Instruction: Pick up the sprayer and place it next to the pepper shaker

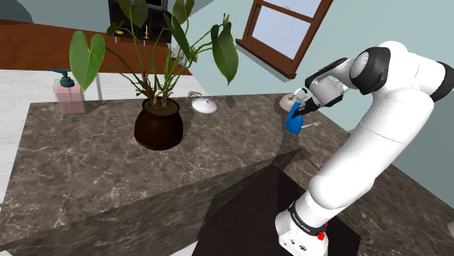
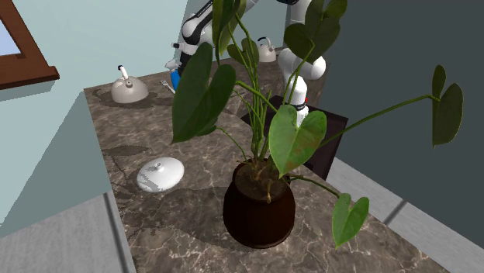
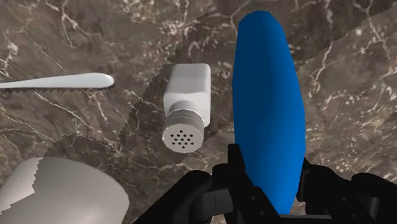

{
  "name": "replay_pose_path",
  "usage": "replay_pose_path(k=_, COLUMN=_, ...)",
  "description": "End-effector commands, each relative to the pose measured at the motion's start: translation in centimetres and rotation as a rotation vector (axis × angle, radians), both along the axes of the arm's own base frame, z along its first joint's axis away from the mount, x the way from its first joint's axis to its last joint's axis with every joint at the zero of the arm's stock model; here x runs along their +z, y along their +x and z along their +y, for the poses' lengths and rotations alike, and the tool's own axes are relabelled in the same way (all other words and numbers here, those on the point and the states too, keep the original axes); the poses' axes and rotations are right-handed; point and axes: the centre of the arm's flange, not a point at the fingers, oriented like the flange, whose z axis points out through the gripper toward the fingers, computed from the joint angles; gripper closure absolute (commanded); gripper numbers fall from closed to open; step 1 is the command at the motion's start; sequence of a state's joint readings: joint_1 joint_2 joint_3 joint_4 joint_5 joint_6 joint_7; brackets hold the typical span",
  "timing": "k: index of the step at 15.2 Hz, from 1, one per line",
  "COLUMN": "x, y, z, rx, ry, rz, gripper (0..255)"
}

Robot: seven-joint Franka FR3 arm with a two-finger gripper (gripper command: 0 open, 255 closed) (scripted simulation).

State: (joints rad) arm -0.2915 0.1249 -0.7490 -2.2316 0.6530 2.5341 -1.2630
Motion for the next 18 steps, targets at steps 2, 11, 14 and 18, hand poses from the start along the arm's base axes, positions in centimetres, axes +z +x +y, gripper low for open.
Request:
replay_pose_path(k=2, x=-0.6, y=-0.1, z=0.2, rx=0.002, ry=0.008, rz=0.008, gripper=255)
replay_pose_path(k=11, x=-0.6, y=-0.1, z=0.2, rx=0.002, ry=0.008, rz=0.008, gripper=0)
replay_pose_path(k=14, x=3.1, y=-1.6, z=0.6, rx=0.002, ry=0.008, rz=0.008, gripper=0)
replay_pose_path(k=18, x=4.0, y=-2.0, z=0.7, rx=0.002, ry=0.008, rz=0.008, gripper=0)
